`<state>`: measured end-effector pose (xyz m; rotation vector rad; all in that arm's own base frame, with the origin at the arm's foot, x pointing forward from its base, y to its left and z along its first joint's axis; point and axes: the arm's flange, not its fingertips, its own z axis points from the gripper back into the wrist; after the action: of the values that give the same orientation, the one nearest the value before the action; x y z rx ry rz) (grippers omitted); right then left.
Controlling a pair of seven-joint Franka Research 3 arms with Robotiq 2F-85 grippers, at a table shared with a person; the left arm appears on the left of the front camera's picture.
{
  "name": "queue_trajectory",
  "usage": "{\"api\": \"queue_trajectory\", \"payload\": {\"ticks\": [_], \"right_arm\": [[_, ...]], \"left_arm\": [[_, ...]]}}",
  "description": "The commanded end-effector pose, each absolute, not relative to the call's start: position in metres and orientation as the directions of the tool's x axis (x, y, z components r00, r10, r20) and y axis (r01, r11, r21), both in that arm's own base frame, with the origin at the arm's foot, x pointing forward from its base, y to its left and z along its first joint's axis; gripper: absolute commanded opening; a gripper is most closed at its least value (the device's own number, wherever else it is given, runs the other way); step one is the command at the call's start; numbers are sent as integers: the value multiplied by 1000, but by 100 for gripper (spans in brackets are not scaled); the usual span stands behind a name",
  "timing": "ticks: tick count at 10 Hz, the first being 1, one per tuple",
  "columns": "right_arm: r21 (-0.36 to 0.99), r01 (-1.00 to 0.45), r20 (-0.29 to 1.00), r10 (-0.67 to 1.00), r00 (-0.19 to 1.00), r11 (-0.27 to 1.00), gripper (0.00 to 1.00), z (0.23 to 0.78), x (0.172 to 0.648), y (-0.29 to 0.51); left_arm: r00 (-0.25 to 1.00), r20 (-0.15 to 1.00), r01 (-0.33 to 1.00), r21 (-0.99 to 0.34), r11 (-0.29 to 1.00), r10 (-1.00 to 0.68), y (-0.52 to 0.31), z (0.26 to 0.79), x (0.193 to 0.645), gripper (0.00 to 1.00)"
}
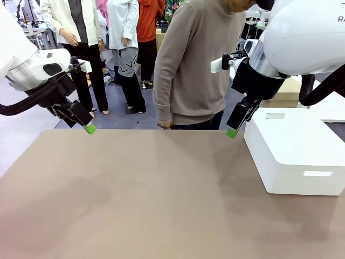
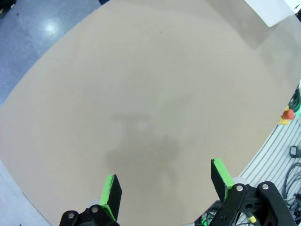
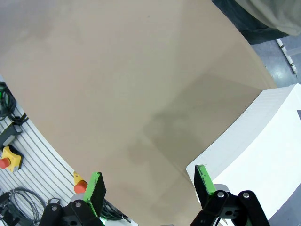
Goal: Pack the shoes into the box.
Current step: Press down on the lid of the Shoes Box.
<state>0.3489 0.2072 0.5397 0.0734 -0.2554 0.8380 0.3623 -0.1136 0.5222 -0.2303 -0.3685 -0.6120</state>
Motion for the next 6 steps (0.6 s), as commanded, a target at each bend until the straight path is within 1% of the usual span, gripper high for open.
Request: {"api": "queue_trajectory", "payload": {"ticks": [1, 6], "right_arm": [[-46, -744, 241, 730, 639, 666, 100, 543, 351, 209], [-46, -744, 241, 730, 639, 666, 100, 543, 351, 209]], "left_arm": [[760, 404, 586, -88, 806, -509, -112, 522, 361, 100], [760, 404, 586, -88, 806, -509, -112, 522, 361, 100]]}}
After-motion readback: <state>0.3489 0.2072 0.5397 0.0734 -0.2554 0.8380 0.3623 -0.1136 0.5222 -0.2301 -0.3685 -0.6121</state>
